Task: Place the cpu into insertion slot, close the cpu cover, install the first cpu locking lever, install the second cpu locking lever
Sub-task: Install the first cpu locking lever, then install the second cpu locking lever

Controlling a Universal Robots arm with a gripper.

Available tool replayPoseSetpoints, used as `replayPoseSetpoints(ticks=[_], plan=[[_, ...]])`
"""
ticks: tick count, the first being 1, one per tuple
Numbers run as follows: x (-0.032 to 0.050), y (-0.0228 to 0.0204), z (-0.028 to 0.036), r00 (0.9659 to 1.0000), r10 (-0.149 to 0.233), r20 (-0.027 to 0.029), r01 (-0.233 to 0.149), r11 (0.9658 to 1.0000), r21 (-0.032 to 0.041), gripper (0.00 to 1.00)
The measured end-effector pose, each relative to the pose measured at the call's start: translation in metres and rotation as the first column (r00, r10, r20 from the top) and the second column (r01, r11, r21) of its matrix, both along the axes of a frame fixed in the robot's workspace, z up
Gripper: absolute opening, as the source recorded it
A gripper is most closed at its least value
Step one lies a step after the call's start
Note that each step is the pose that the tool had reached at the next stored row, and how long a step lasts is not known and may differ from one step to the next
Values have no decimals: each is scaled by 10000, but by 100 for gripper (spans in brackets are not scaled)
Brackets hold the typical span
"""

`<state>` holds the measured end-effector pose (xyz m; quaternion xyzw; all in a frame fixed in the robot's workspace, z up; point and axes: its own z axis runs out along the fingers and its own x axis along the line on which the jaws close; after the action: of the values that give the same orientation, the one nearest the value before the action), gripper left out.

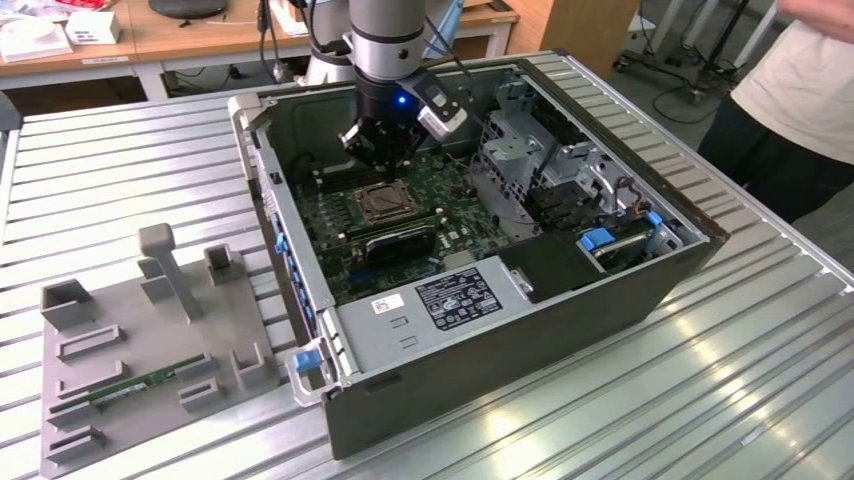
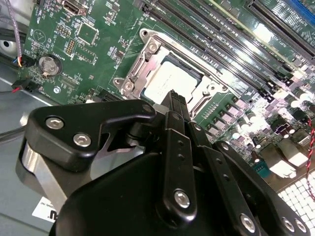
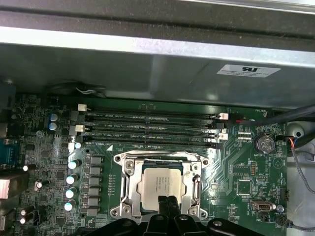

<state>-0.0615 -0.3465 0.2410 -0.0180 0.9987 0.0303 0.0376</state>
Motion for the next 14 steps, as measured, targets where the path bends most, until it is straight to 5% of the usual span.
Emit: replayPoseSetpoints(ticks=[14], plan=[[0,-18,17,10000,-53,-23,53,10000,1,11]])
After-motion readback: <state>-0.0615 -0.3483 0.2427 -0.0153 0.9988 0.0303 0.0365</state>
